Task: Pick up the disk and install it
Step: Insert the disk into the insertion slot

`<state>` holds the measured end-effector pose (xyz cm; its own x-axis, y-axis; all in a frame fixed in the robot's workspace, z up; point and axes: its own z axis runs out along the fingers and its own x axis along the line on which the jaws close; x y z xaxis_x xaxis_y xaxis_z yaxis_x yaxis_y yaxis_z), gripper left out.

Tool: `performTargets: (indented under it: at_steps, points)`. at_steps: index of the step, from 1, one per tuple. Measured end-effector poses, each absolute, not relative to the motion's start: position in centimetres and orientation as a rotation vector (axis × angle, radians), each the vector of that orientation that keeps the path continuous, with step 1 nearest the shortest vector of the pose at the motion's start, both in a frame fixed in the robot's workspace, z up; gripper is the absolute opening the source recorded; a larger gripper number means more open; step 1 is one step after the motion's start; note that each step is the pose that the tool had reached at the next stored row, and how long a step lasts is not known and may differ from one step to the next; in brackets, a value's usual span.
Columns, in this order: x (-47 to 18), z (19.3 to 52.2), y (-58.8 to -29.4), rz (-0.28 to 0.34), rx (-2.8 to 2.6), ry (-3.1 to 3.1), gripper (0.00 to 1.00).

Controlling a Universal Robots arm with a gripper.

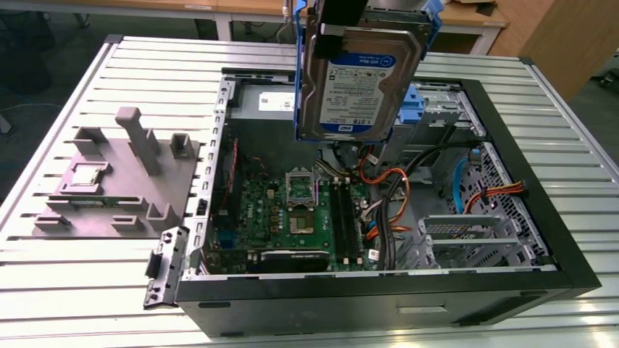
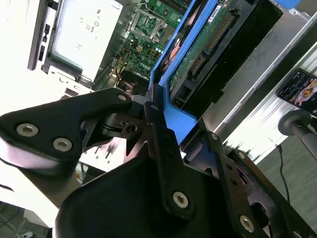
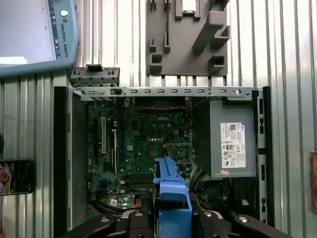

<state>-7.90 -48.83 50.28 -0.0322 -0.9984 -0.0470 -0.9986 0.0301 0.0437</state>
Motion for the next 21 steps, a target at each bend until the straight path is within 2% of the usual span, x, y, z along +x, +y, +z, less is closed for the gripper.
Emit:
performTargets:
  at_steps: [11,21]
  points:
    - [-7.9,50.3,-49.1,0.101,-2.183,2.252,0.36]
    - [-7.9,50.1,-51.5,0.102,-2.183,2.252,0.36]
